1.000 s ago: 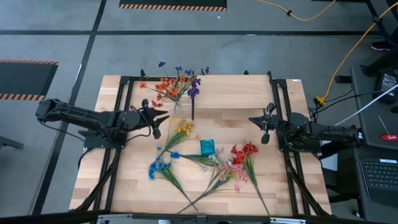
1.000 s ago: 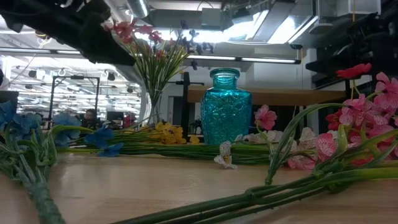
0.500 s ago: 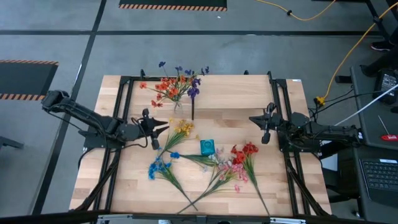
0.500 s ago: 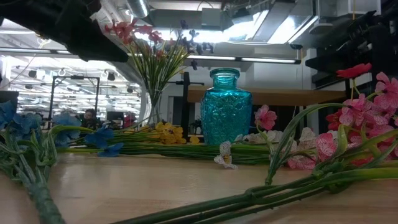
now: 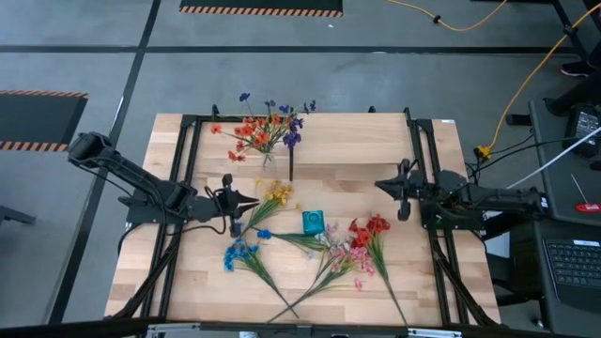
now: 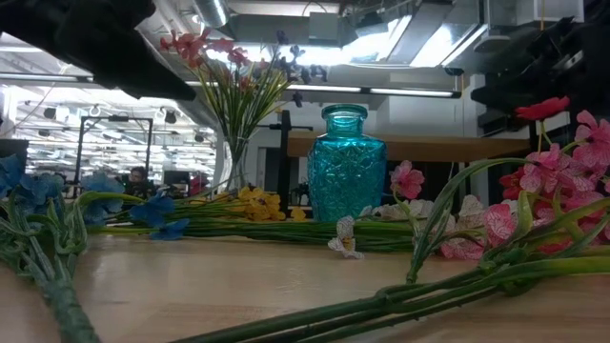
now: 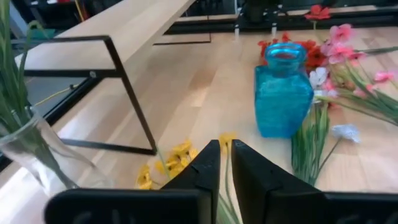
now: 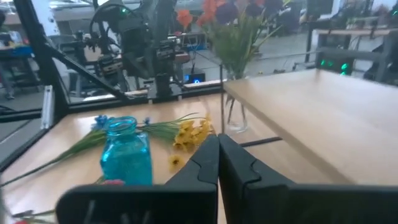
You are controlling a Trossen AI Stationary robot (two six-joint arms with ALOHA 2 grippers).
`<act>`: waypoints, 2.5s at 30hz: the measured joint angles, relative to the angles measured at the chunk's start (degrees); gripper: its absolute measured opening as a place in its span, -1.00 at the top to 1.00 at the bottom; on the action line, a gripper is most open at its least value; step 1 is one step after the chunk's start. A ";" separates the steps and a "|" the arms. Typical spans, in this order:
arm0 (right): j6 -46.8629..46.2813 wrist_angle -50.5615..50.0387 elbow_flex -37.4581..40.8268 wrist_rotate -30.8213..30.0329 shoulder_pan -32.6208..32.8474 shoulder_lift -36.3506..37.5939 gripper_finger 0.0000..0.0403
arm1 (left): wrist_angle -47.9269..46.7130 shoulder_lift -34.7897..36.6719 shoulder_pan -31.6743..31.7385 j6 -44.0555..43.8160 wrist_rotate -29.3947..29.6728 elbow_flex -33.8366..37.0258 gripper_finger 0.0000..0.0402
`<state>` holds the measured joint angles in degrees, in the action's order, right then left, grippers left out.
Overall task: Pick and place flowers into a vace then onto a shelf
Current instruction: Put the red flowers into the transparent vase
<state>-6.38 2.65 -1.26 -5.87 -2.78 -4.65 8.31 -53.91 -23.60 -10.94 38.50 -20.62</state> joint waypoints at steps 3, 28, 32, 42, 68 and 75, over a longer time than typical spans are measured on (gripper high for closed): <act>-2.22 0.77 0.01 0.05 1.92 -2.09 0.99 | 0.95 0.00 0.07 1.08 -0.11 0.00 0.92; -8.12 -13.08 -32.31 -7.74 21.73 -46.27 1.00 | 0.49 0.02 0.07 1.18 -0.11 0.00 0.98; -12.83 -21.46 -38.97 -10.81 26.48 -52.83 1.00 | 0.50 0.02 0.07 1.19 -0.09 0.00 0.97; -20.04 -30.82 -52.41 -18.49 37.00 -67.10 1.00 | 0.53 0.02 0.07 1.02 -0.04 0.00 0.96; -15.80 -34.74 -67.41 -18.66 40.59 -82.97 0.95 | 0.51 0.02 0.07 1.20 0.03 0.00 0.96; -12.88 -33.05 -67.39 -18.35 40.46 -86.23 0.96 | 0.54 0.05 0.07 1.20 0.02 0.00 0.98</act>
<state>-19.26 -30.40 -68.64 -24.22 37.67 -90.88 8.85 -53.87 -23.53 -9.74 38.52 -20.62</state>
